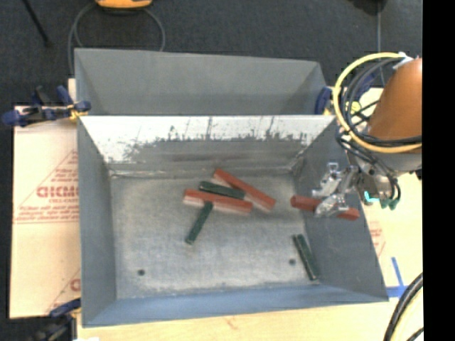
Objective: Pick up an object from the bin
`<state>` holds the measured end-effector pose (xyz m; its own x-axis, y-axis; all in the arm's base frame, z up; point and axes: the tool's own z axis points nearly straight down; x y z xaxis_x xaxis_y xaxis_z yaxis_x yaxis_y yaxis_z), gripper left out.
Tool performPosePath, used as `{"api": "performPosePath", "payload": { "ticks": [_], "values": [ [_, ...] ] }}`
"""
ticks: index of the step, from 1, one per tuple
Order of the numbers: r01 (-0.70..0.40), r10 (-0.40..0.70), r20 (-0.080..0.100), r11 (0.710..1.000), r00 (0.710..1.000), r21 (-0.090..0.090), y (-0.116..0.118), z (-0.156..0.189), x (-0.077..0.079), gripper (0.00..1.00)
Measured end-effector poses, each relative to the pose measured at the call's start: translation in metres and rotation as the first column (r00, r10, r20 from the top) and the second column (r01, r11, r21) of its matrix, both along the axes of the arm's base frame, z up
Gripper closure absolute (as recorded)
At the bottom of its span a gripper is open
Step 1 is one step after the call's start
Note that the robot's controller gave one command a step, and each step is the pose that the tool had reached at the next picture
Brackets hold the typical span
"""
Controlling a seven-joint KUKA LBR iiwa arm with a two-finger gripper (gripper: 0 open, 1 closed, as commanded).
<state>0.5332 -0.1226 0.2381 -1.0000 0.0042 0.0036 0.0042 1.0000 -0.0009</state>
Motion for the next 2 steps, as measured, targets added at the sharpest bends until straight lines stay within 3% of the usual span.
{"api": "performPosePath", "payload": {
  "ticks": [1, 2],
  "values": [
    [-0.005, 0.005, 0.007, 1.000, 1.000, -0.002, 0.0005, 0.0036, 0.0016, 1.00],
    [-0.005, 0.005, 0.007, 1.000, 1.000, -0.002, 0.0006, 0.0036, 0.0016, 1.00]
  ]
}}
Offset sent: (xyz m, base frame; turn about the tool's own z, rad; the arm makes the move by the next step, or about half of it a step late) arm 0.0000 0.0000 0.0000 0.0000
